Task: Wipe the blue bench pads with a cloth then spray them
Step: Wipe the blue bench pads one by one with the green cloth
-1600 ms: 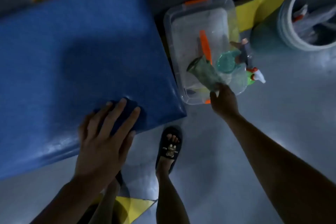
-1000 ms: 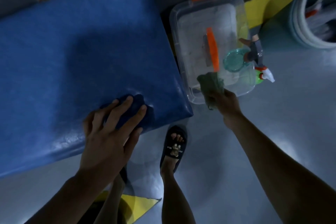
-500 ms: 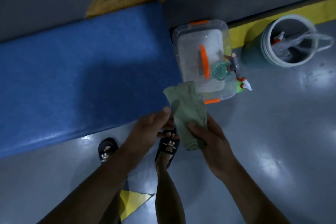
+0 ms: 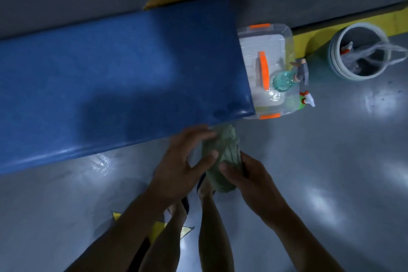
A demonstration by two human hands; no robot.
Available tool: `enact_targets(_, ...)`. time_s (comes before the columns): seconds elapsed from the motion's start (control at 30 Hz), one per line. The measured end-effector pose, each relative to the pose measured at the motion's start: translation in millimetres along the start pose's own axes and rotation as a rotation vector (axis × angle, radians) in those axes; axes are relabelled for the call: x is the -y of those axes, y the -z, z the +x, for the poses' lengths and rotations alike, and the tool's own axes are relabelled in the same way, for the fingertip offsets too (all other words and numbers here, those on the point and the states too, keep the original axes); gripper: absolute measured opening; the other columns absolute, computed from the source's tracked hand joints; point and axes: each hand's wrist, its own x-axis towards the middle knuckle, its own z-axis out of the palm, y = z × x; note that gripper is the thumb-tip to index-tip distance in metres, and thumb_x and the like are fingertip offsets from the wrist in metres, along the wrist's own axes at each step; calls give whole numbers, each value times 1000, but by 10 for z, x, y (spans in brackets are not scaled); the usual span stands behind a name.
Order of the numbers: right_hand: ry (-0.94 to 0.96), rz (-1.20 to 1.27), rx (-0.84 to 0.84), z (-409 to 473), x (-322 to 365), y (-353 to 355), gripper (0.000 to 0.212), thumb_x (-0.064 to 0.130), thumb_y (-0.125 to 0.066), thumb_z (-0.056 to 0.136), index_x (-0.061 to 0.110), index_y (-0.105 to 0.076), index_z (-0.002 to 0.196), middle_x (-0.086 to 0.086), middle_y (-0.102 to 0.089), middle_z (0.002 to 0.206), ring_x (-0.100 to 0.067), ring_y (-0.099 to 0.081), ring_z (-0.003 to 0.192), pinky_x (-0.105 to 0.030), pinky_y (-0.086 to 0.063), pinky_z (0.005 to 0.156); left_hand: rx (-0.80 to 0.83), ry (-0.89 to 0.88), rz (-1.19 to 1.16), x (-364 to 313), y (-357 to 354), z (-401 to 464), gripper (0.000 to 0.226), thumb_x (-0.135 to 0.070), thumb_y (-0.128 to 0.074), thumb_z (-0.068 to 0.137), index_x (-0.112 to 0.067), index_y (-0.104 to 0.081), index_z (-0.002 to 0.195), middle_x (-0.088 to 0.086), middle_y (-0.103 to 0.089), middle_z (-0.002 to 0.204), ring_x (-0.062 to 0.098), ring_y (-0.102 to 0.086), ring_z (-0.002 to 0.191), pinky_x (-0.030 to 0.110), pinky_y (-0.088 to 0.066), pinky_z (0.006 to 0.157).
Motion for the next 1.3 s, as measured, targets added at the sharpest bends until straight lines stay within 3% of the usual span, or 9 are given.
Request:
enact_targets(0.2,88,-10,46,-104,37,-372,22,25,-63,94,13,-63,112,-6,-67,108,-15,-66,103,-24,-53,84,244,212,-435,139,306,-273,43,-37,-70,88,-30,-54,127,-6,-64,123,15,-59,119,46,-49,100)
enact_targets(0.3,175,-158,-32,-127,53,-516,17,33,-67,91,21,-60,102,2,-58,101,-7,-61,94,-14,-46,78,269,170,-494,186,436,-306,39,-23,-72,88,-22,-55,123,2,-66,118,20,-63,114,41,-53,95)
enact_targets(0.47,287,-265,-252,-114,-6,-605,41,23,-76,86,18,-54,120,4,-53,120,-9,-58,112,-15,-47,87,261,133,-502,176,491,-297,29,-13,-66,91,-11,-61,119,5,-70,111,19,-68,104,26,-53,82)
enact_targets(0.6,184,-36,-116,-11,13,-533,67,36,-77,77,28,-44,136,12,-60,123,-8,-61,116,-22,-53,87,246,134,-499,233,473,-210,24,-15,-64,92,-11,-64,115,7,-71,105,20,-69,98,29,-55,80)
enact_targets(0.73,159,-34,-48,107,-66,-424,38,8,-72,88,21,-59,121,0,-69,110,-11,-68,101,-22,-54,79,195,160,-367,330,294,-112,23,-26,-66,92,-21,-65,114,-6,-72,101,11,-69,94,26,-55,79)
enact_targets(0.93,136,-205,-346,461,-245,98,24,25,-72,83,21,-67,106,3,-73,92,-11,-69,83,-33,-58,71,16,165,-89,371,-15,84,31,-38,-61,92,-31,-60,122,-16,-68,108,-7,-62,97,6,-45,76)
enact_targets(1.07,125,-301,-721,808,-164,765,41,42,-74,70,21,-60,102,12,-63,84,-6,-58,74,-32,-50,69,-189,-18,236,585,221,298,35,-29,-60,94,-26,-56,129,-6,-62,120,9,-59,107,27,-47,90)
enact_targets(1.2,218,-599,-714,1047,-52,1174,42,32,-75,79,14,-59,114,6,-59,98,-8,-53,88,-21,-39,76,-298,-126,560,837,596,404,47,-31,-57,90,-15,-53,135,7,-54,133,29,-48,119,37,-37,103)
enact_targets(1.3,313,-851,-688,1285,-71,1227,38,31,-70,82,6,-62,109,-13,-59,106,-27,-55,98,-28,-41,80,-289,-84,765,1067,783,425,62,-43,-53,89,-17,-43,145,10,-40,150,37,-39,133,48,-36,104)
